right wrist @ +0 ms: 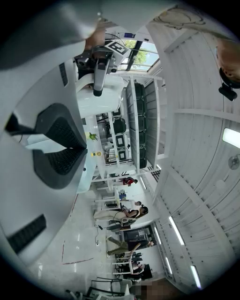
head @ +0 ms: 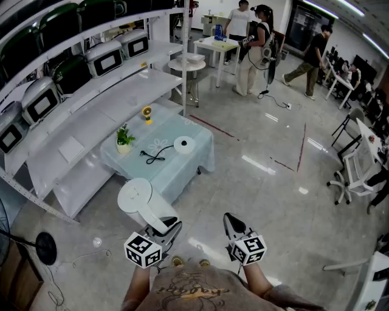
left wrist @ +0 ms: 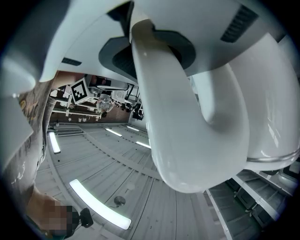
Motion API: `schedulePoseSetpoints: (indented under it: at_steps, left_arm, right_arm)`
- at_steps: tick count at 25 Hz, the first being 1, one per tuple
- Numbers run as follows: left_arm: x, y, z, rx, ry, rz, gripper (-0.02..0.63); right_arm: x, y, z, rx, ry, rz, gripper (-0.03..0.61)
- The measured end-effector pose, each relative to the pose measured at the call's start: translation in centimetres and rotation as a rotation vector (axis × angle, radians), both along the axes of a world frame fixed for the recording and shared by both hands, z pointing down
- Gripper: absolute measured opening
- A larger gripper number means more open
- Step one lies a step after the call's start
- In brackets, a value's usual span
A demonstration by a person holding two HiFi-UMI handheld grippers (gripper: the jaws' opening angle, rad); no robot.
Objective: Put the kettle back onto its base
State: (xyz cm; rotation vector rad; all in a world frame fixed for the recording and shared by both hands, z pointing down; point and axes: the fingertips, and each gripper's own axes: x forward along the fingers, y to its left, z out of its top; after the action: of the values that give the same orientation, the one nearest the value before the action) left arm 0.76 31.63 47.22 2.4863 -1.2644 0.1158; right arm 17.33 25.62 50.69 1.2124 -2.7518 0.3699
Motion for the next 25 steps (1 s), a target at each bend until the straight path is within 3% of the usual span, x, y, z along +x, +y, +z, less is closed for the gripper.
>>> schedulePoseSetpoints:
  at_steps: [25]
  left_arm:
    - [-4.9,-1.9,1.0,0.011,-0.029,0.130,0.095]
  right_arm:
    - [-4.9,0.5,1.7,-0.027,0.013,0.119,0.002]
